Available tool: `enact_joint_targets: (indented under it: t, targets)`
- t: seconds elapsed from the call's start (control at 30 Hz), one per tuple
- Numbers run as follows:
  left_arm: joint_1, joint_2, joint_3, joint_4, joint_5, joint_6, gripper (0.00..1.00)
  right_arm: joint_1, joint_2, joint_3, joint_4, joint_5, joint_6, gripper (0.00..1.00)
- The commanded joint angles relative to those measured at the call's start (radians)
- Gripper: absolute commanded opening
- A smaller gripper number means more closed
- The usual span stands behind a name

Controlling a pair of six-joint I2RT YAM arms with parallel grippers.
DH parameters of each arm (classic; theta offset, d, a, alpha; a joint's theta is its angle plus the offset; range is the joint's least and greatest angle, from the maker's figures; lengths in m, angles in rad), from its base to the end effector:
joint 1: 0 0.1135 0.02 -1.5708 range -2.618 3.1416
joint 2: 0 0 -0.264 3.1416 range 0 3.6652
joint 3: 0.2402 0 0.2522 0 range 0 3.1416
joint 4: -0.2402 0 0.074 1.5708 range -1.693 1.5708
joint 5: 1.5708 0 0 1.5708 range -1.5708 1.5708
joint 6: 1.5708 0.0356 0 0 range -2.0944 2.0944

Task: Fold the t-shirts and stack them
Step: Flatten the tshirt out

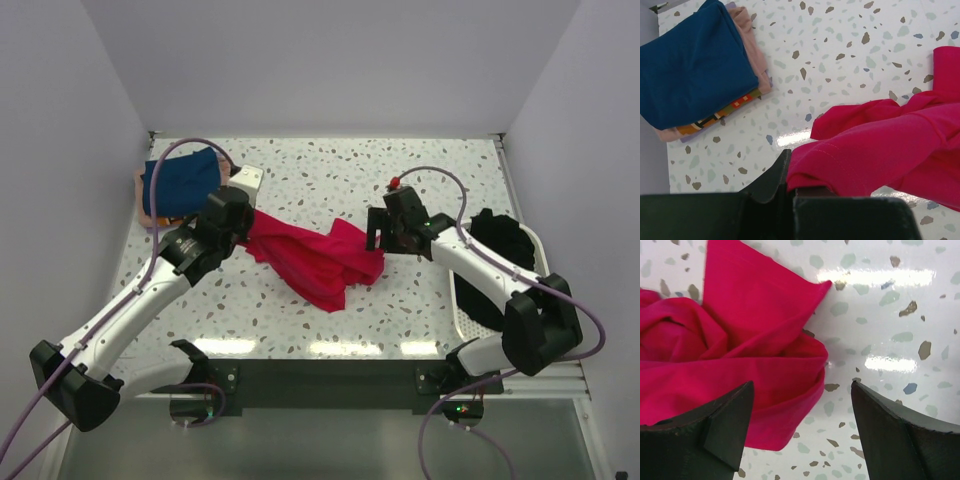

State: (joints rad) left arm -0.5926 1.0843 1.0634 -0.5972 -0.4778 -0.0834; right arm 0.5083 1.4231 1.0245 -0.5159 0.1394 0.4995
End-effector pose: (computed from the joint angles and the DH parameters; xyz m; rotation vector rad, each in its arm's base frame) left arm 0.1989 -0.1142 0.3405 0.2732 2.0960 0.1230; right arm 0.2617 0.1402 0.2483 0.0482 2.4904 0.2571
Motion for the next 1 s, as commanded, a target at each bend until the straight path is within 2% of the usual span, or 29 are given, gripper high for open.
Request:
enact_joint_targets:
  t: [0.0, 0.13, 0.43, 0.53, 0.57, 0.67, 0.8, 0.83, 0.97]
  targets:
    - [0.016, 0.0, 0.03, 0.004, -0.033, 0.024, 0.0, -0.016, -0.01, -0.07, 0.066, -0.033, 0.086, 0.81]
    - [0.025, -0.004, 0.024, 0.005, -0.031, 0.02, 0.0, -0.019, -0.024, -0.139, 0.111, -0.108, 0.137, 0.77]
    - [0.03, -0.012, 0.021, 0.002, -0.028, 0.007, 0.0, -0.019, -0.027, -0.263, 0.246, -0.233, 0.234, 0.6]
    - [0.03, -0.015, 0.021, -0.001, -0.027, 0.004, 0.0, -0.017, 0.005, -0.265, 0.281, -0.238, 0.232, 0.42]
    - [0.03, -0.018, 0.021, -0.001, -0.031, 0.004, 0.0, -0.019, 0.01, -0.264, 0.29, -0.236, 0.229, 0.25]
    - [0.034, -0.02, 0.027, 0.004, -0.054, 0.008, 0.0, -0.019, 0.016, -0.218, 0.24, -0.186, 0.185, 0.0]
    - [0.06, 0.005, 0.098, 0.011, -0.129, 0.022, 0.0, -0.027, -0.068, -0.065, 0.076, 0.007, 0.067, 0.0]
    - [0.074, 0.014, 0.154, 0.016, -0.151, 0.03, 0.0, -0.033, -0.091, -0.031, 0.045, 0.094, 0.041, 0.0]
    - [0.111, 0.069, 0.328, 0.066, -0.278, 0.118, 0.0, -0.037, -0.165, 0.159, -0.097, 0.259, -0.099, 0.0]
